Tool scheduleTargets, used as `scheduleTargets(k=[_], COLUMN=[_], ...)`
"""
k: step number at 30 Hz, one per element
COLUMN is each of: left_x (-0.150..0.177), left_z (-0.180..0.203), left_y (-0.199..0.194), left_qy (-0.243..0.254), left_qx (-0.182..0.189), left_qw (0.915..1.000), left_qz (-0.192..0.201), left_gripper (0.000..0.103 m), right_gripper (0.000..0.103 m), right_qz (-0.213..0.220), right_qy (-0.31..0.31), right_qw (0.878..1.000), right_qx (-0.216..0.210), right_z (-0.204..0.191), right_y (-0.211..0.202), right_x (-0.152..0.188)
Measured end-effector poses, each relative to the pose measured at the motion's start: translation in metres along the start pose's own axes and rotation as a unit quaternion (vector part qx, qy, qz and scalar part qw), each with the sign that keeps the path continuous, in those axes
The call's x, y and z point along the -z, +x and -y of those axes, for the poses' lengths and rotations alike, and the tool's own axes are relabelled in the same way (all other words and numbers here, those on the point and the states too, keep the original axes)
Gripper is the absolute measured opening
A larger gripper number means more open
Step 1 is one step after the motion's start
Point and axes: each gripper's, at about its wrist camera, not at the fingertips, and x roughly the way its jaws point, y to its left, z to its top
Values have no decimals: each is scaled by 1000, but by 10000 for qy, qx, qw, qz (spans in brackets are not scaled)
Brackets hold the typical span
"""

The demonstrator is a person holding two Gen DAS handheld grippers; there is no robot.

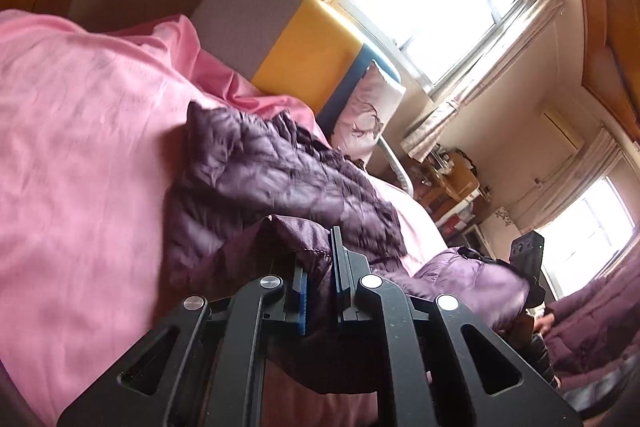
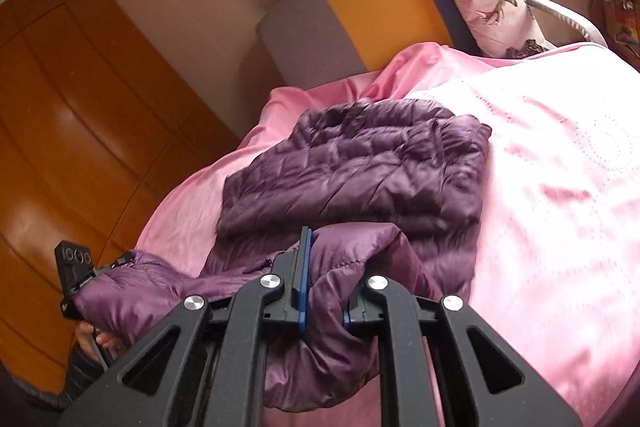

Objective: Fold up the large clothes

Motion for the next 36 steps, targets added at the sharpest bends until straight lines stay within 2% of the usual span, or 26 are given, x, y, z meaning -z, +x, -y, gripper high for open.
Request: scheduleTargets(k=[7, 10, 13, 15, 16, 17, 18, 19, 20, 21, 22, 25, 29, 32, 33, 34, 35, 36], left_x=[-59, -75, -95, -108, -114, -118, -122, -124, -124, -123, -121, -104, -63, -33, -24, -17, -13, -9], left_z=[-18, -24, -31, -42, -48, -56, -64, -70, -78, -85, -91, -108, -125, -130, -129, -127, -125, -121], left_y=[72, 96, 112, 121, 126, 129, 131, 131, 129, 121, 115, 107, 112, 122, 128, 132, 134, 134], left_qy=[-136, -151, -261, -429, -508, -665, -845, -997, -1144, -1274, -1349, -1525, -1461, -1539, -1535, -1520, -1488, -1414], left_qx=[-157, -300, -373, -479, -575, -675, -647, -591, -571, -617, -583, -430, -432, -169, -62, 5, 15, 34], left_qw=[9996, 9992, 9988, 9978, 9969, 9954, 9941, 9931, 9917, 9899, 9889, 9873, 9873, 9848, 9836, 9827, 9827, 9836], left_qz=[-166, -195, -191, -160, -153, -164, -187, -175, -89, 114, 228, 61, -449, -783, -947, -1060, -1101, -1118], left_gripper=[8, 8, 8, 9, 14, 20, 36, 62, 74, 84, 84, 84, 84, 83, 79, 69, 65, 56], right_gripper=[11, 11, 11, 15, 18, 31, 41, 59, 82, 94, 100, 101, 101, 100, 98, 90, 74, 63], right_qz=[-127, -190, -211, -203, -228, -213, -188, -166, -144, -94, 57, 401, 271, 17, -144, -245, -333, -382], right_qy=[616, 610, 717, 814, 889, 980, 1123, 1238, 1418, 1661, 1777, 1723, 1555, 1594, 1580, 1522, 1406, 1318], right_qw=[9975, 9968, 9959, 9955, 9952, 9946, 9934, 9922, 9894, 9847, 9825, 9824, 9874, 9872, 9872, 9878, 9889, 9895], right_qx=[310, 490, 505, 443, 341, 267, 105, -51, -292, -516, -559, -607, -95, 78, 149, 225, 353, 453], right_z=[40, 48, 56, 62, 67, 72, 77, 80, 83, 88, 91, 94, 102, 109, 109, 107, 103, 100], right_y=[43, 60, 73, 81, 85, 88, 90, 91, 92, 90, 85, 67, 49, 55, 62, 67, 73, 77], right_x=[-49, -63, -79, -90, -96, -100, -104, -106, -109, -109, -108, -97, -48, -10, 2, 10, 17, 22])
